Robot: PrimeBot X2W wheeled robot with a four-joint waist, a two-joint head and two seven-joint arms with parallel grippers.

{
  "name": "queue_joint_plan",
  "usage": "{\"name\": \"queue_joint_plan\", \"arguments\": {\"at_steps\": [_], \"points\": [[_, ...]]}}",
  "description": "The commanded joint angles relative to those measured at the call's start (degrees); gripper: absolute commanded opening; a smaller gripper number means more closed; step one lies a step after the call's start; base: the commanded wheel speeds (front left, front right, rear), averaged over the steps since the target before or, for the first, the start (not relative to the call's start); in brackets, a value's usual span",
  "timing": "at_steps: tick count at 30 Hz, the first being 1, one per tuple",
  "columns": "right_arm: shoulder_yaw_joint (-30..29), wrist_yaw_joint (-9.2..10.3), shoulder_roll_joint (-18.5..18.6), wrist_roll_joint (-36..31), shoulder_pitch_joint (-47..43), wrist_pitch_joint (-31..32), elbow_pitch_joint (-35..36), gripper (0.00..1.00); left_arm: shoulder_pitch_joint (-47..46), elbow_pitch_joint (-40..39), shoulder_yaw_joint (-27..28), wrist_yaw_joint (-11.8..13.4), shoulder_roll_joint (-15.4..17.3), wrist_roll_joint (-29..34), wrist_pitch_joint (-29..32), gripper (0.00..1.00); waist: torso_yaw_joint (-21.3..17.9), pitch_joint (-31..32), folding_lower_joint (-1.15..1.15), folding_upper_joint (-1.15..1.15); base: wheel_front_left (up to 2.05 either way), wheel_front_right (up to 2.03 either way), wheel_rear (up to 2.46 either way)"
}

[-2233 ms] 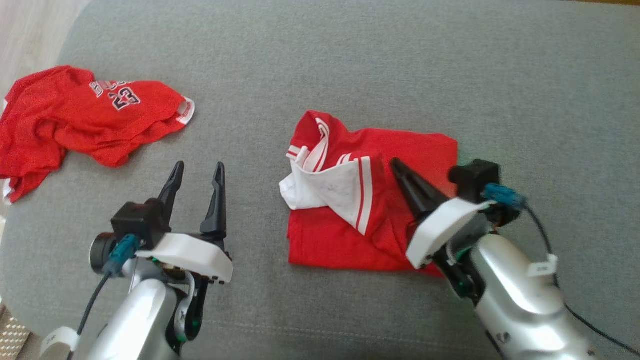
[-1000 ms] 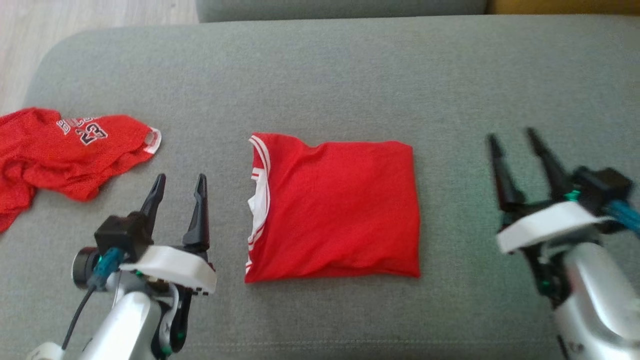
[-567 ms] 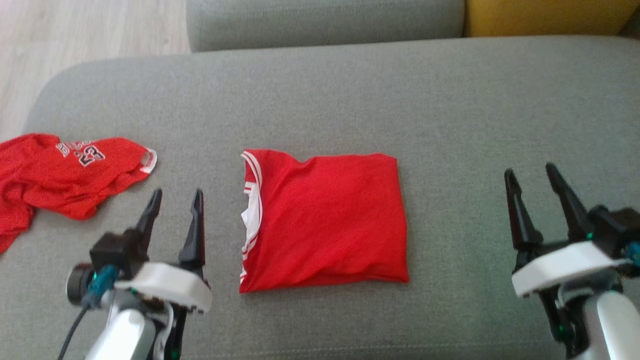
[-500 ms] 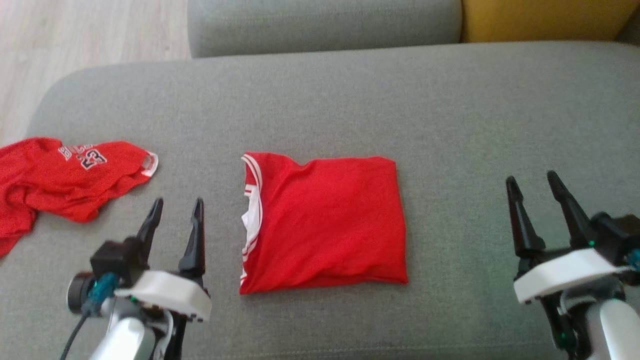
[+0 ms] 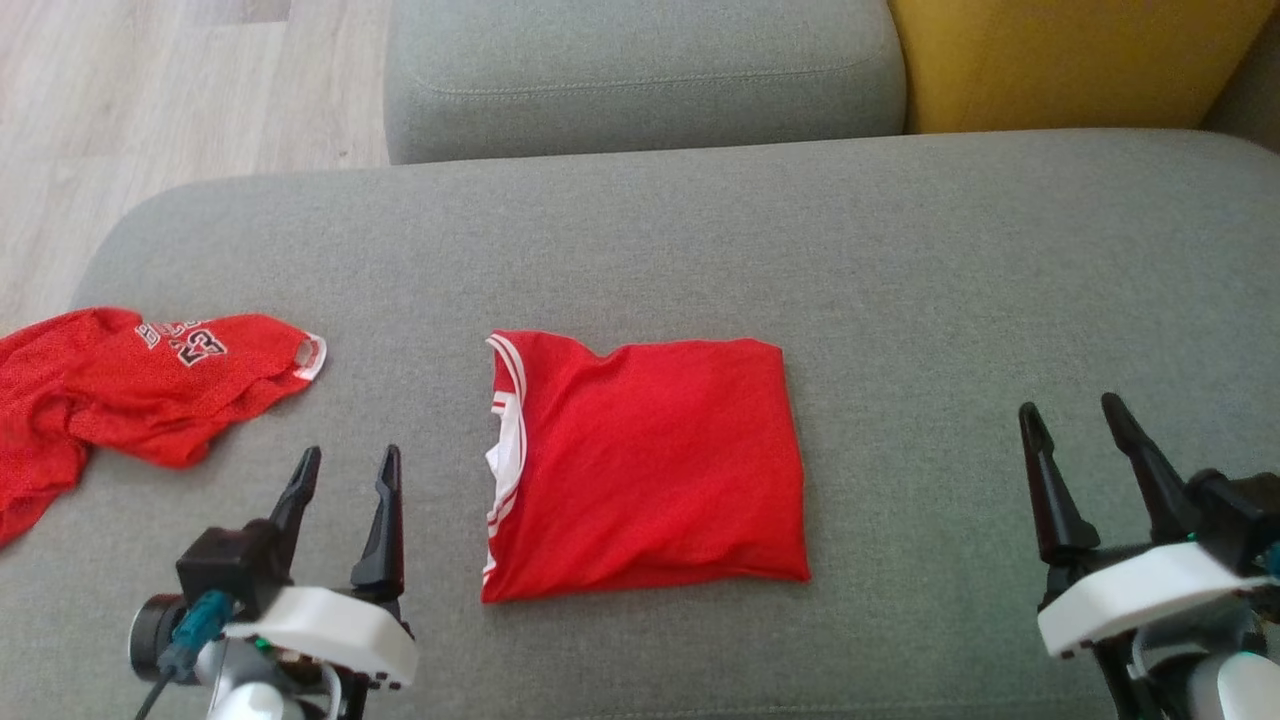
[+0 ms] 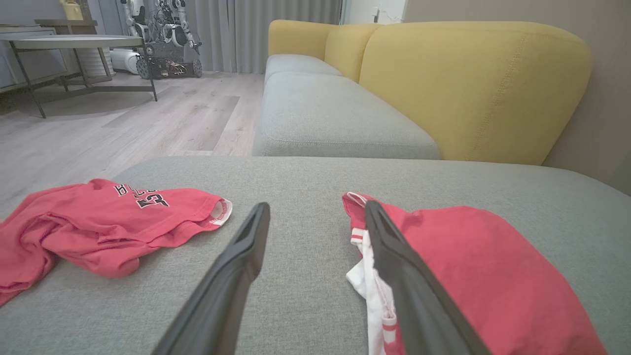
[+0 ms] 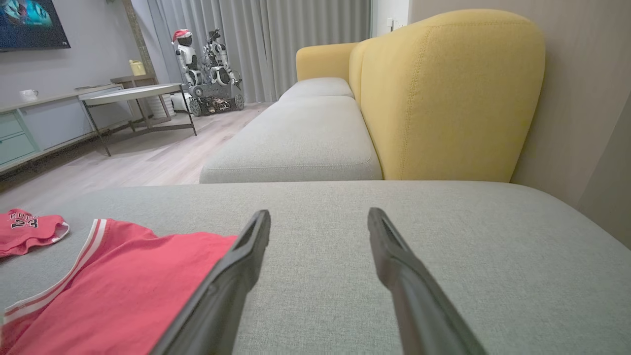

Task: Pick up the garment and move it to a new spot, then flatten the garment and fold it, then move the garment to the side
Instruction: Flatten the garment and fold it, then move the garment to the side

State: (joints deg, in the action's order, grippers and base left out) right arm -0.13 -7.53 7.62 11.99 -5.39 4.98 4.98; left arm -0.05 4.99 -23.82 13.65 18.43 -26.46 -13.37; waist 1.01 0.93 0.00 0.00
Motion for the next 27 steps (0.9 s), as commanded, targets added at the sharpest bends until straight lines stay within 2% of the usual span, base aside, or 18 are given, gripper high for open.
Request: {"name": "queue_joint_plan", "arguments": {"at_steps": [1,27], "points": [[1.03,0.04,0.34,-0.36,1.53,0.20,2.45,1.00,-2.16,-2.16,2.36,0.30,1.72,-0.50,0.00,1.00,0.02,0.04,0.00,0.00,0.00,0.00,0.00],[1.99,0.04,0.57,0.41,2.24,0.48,1.80,1.00,-2.87,-2.02,2.06,0.77,2.27,-0.68,-0.24,1.00,-0.04,-0.29,0.00,0.00,0.00,0.00,0.00]]}}
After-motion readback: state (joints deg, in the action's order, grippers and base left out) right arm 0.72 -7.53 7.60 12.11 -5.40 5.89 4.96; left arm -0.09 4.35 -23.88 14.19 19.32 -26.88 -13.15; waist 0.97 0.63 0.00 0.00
